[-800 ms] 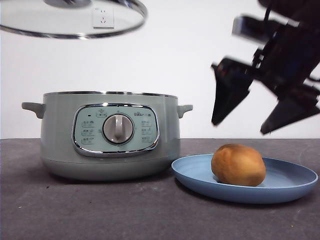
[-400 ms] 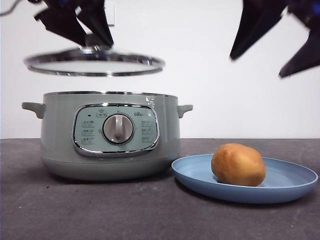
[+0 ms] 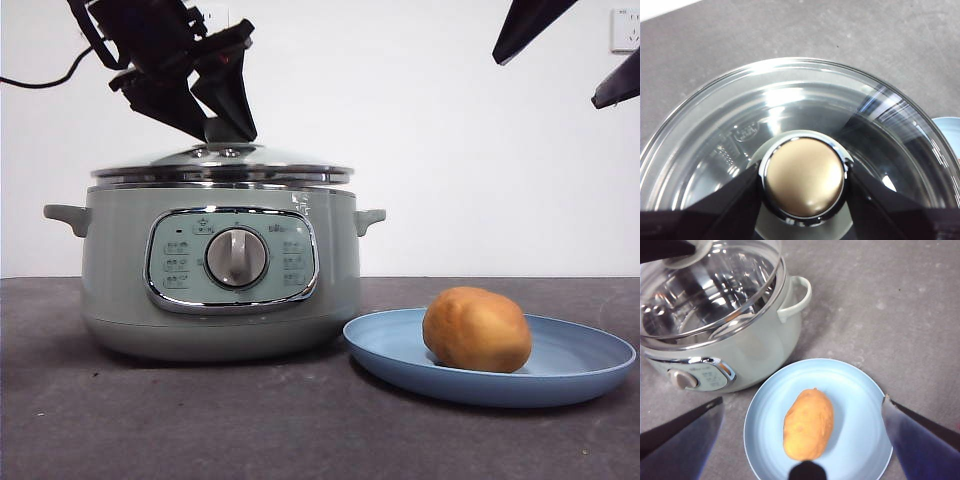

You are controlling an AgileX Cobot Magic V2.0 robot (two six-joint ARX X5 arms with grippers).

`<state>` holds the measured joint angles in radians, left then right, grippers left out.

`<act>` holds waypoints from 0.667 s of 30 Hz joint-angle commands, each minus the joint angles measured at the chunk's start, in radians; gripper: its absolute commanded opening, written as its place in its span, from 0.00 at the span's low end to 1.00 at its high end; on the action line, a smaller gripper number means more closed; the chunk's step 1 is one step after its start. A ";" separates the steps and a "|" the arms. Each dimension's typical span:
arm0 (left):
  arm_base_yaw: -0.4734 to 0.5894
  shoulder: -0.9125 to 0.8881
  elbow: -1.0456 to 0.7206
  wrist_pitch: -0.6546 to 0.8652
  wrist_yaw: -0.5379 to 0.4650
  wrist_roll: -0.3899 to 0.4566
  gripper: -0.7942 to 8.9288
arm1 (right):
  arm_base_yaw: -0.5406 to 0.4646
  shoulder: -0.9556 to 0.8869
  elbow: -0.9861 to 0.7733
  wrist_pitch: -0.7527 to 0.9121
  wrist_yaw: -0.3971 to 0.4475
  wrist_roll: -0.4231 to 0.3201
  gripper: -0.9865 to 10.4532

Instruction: Take the potato out from the steamer,put the potato on the plate,close the lid

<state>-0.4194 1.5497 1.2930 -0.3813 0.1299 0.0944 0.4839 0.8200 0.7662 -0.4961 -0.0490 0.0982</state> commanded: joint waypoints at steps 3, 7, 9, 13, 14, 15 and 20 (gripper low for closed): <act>-0.003 0.005 0.004 0.026 0.002 0.011 0.07 | 0.000 -0.001 -0.005 0.000 0.004 0.008 0.58; -0.008 0.005 0.004 0.013 0.003 0.011 0.07 | 0.000 -0.001 -0.005 0.000 0.006 0.005 0.58; -0.019 0.005 0.004 0.007 0.002 0.011 0.07 | 0.000 -0.001 -0.005 0.000 0.006 0.005 0.58; -0.028 0.005 0.004 0.003 0.002 0.011 0.07 | 0.000 -0.001 -0.005 0.000 0.006 0.006 0.58; -0.028 0.005 0.004 0.000 0.001 0.011 0.07 | 0.000 -0.001 -0.005 0.000 0.005 0.006 0.58; -0.028 0.006 0.004 -0.006 0.001 0.011 0.07 | 0.000 -0.001 -0.005 0.000 0.005 0.006 0.58; -0.027 0.007 0.004 -0.035 0.002 0.010 0.43 | 0.000 -0.001 -0.005 -0.001 0.003 0.006 0.58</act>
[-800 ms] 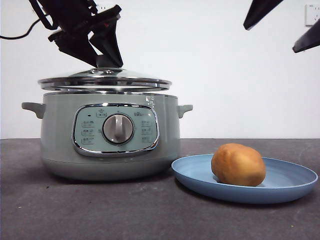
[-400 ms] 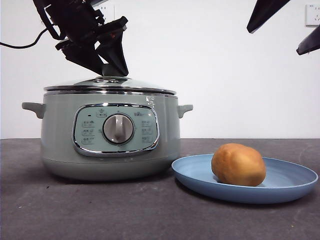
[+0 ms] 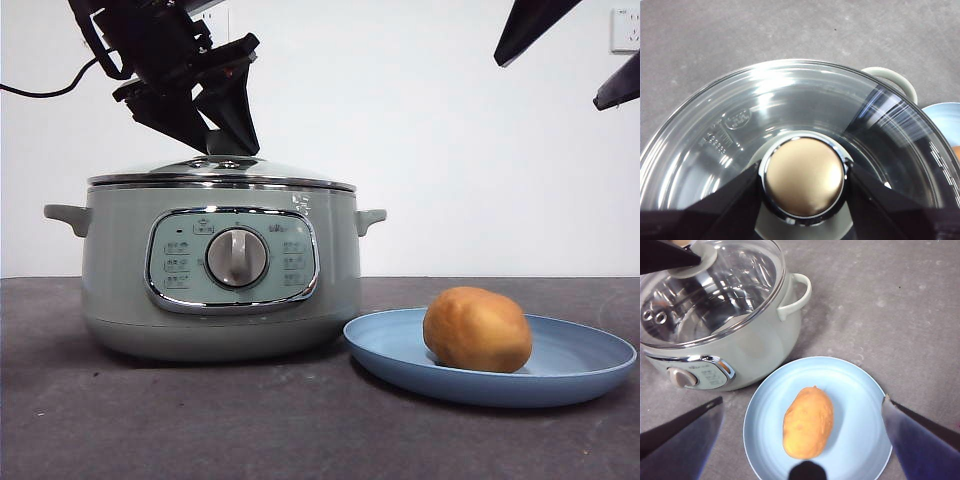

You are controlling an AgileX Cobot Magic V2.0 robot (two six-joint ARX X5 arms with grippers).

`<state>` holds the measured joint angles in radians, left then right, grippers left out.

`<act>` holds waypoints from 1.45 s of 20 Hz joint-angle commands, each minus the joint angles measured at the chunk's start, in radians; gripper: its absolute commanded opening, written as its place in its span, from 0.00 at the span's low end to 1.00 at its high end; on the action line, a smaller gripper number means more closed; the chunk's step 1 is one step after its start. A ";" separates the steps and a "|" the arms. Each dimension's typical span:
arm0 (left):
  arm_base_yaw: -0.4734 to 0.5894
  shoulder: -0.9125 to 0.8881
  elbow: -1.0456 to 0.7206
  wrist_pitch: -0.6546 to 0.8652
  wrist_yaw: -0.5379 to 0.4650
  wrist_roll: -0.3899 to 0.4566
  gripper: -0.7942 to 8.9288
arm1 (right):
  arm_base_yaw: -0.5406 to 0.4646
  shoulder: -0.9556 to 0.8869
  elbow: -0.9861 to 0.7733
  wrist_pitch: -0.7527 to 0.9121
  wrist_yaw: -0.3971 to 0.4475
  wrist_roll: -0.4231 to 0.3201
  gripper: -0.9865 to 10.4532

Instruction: Take the potato out from the steamer,put the potato on the plate,close the lid

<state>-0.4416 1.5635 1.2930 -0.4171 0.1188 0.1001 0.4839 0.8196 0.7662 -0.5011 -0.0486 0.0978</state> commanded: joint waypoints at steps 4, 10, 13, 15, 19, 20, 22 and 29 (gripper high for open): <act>-0.005 -0.007 0.004 -0.009 0.013 0.002 0.63 | 0.000 -0.001 -0.005 0.004 0.002 0.006 0.58; -0.005 -0.060 0.005 -0.027 0.012 0.001 0.63 | 0.001 -0.001 -0.005 -0.008 0.000 0.006 0.58; -0.005 -0.139 0.005 -0.057 0.012 0.000 0.63 | 0.001 -0.001 -0.005 -0.010 -0.006 0.007 0.58; -0.005 -0.214 0.005 -0.112 0.013 0.000 0.63 | 0.002 -0.001 -0.005 -0.019 -0.031 0.010 0.58; -0.006 -0.375 0.005 -0.306 0.023 -0.001 0.63 | 0.002 -0.001 -0.004 -0.087 -0.154 0.018 0.58; -0.005 -0.412 0.005 -0.365 0.034 -0.003 0.63 | 0.002 -0.001 -0.004 -0.109 -0.193 0.018 0.58; -0.005 -0.476 0.005 -0.472 0.068 -0.003 0.55 | 0.002 -0.001 -0.004 -0.153 -0.262 0.018 0.58; -0.005 -0.546 0.005 -0.661 0.098 -0.002 0.07 | 0.002 -0.001 -0.004 -0.219 -0.319 0.017 0.08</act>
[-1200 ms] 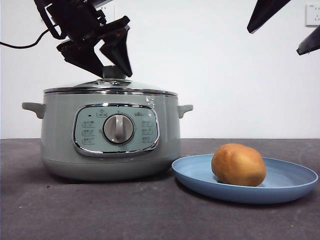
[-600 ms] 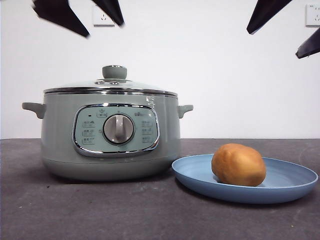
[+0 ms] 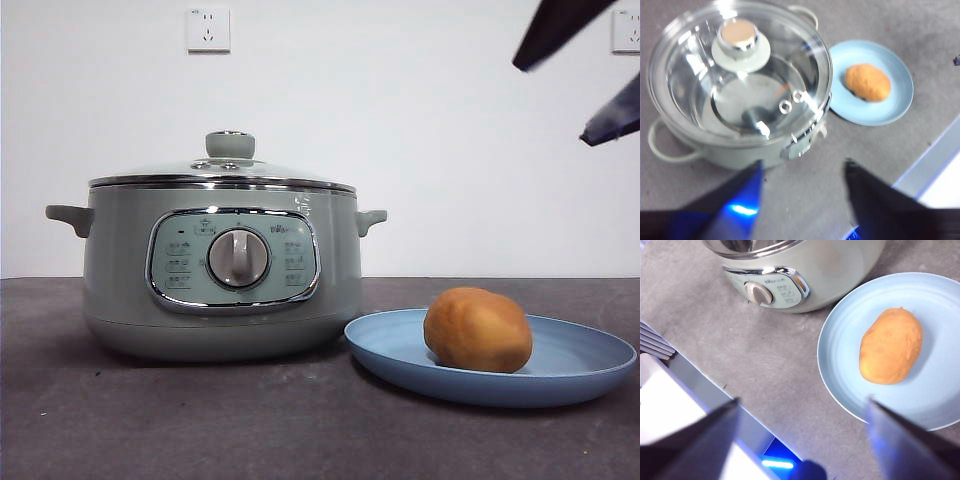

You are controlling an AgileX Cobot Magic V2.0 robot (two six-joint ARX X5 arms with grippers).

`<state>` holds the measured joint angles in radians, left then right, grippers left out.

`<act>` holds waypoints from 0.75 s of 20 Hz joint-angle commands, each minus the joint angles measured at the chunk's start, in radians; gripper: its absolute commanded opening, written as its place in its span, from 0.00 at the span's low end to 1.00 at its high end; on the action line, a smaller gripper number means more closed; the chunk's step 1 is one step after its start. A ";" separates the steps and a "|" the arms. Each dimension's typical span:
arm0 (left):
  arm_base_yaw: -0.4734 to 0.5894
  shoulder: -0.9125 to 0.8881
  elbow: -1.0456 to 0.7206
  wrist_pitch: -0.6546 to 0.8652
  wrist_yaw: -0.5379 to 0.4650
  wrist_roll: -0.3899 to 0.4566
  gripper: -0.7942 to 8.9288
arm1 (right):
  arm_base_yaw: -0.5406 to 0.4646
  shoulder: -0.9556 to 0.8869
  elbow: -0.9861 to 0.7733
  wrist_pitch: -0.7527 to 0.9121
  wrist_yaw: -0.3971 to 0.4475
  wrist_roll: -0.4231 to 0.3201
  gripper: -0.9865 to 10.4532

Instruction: Take the potato out from the steamer,put the potato on the plate,close the lid

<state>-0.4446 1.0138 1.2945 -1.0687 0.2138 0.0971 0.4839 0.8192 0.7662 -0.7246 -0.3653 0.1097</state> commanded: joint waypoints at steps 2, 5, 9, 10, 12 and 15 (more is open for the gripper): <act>-0.002 0.004 0.003 -0.005 0.003 0.001 0.07 | 0.002 -0.001 -0.004 0.004 0.001 0.006 0.08; -0.002 0.005 0.003 -0.002 0.000 0.001 0.08 | 0.002 -0.001 -0.004 0.004 0.002 0.005 0.09; -0.002 0.005 0.003 -0.002 0.001 0.001 0.08 | 0.002 -0.001 -0.004 0.004 0.002 0.005 0.09; -0.002 0.005 0.003 -0.002 0.001 0.001 0.08 | 0.002 -0.001 -0.004 0.004 0.002 0.005 0.09; -0.002 0.005 0.003 -0.002 0.000 0.001 0.08 | 0.002 -0.001 -0.004 0.004 0.003 0.005 0.09; -0.002 0.005 0.003 -0.002 0.000 0.001 0.08 | 0.002 -0.001 -0.004 0.004 0.004 0.005 0.09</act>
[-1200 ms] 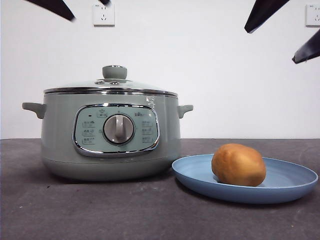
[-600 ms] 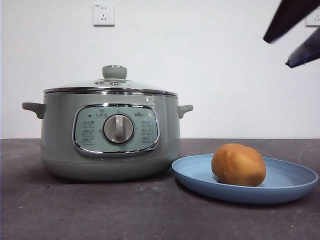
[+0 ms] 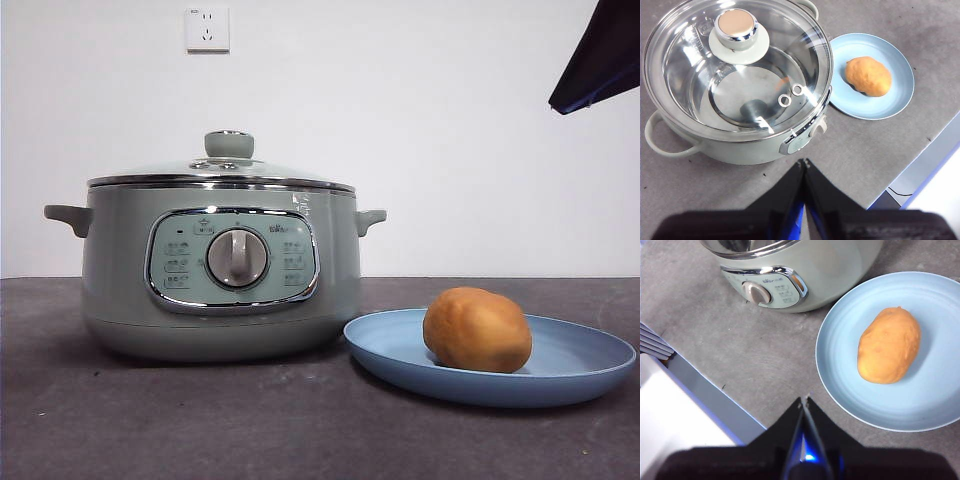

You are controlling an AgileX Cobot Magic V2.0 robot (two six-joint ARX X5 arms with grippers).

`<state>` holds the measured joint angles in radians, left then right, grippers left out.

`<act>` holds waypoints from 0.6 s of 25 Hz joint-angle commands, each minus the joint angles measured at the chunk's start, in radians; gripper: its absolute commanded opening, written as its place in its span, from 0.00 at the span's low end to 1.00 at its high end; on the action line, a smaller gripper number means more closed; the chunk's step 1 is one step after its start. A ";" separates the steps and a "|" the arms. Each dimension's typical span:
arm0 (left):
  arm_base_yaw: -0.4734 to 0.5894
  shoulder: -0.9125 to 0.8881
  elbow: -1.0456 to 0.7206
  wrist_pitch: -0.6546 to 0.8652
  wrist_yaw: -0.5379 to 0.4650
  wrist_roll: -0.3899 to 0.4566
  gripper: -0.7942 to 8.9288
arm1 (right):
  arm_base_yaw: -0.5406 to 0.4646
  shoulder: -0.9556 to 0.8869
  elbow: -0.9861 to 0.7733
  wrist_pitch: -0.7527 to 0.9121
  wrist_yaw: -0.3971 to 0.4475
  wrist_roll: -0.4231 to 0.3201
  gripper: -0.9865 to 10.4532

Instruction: Take the potato out from the steamer,put the potato on the plate,close the lid

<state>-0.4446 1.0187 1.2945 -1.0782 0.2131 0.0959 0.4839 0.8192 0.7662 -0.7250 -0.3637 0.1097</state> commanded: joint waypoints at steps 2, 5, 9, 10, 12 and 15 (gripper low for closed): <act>-0.002 0.000 0.003 0.009 0.000 0.006 0.08 | 0.002 -0.001 -0.004 0.005 0.002 0.005 0.09; 0.033 -0.031 0.002 0.126 -0.034 0.028 0.08 | 0.002 -0.001 -0.004 0.005 0.003 0.005 0.09; 0.193 -0.132 0.000 0.377 -0.026 0.085 0.08 | 0.001 -0.002 -0.004 0.005 0.003 0.005 0.09; 0.237 -0.160 -0.001 0.407 -0.022 0.085 0.08 | 0.002 -0.002 -0.004 0.005 0.003 0.005 0.09; 0.319 -0.218 -0.028 0.483 -0.025 0.085 0.08 | 0.002 -0.002 -0.004 0.005 0.003 0.005 0.09; 0.404 -0.323 -0.152 0.653 -0.025 0.085 0.08 | 0.002 -0.002 -0.004 0.005 0.003 0.005 0.09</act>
<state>-0.0513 0.7139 1.1770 -0.4572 0.1860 0.1654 0.4839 0.8185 0.7662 -0.7250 -0.3634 0.1097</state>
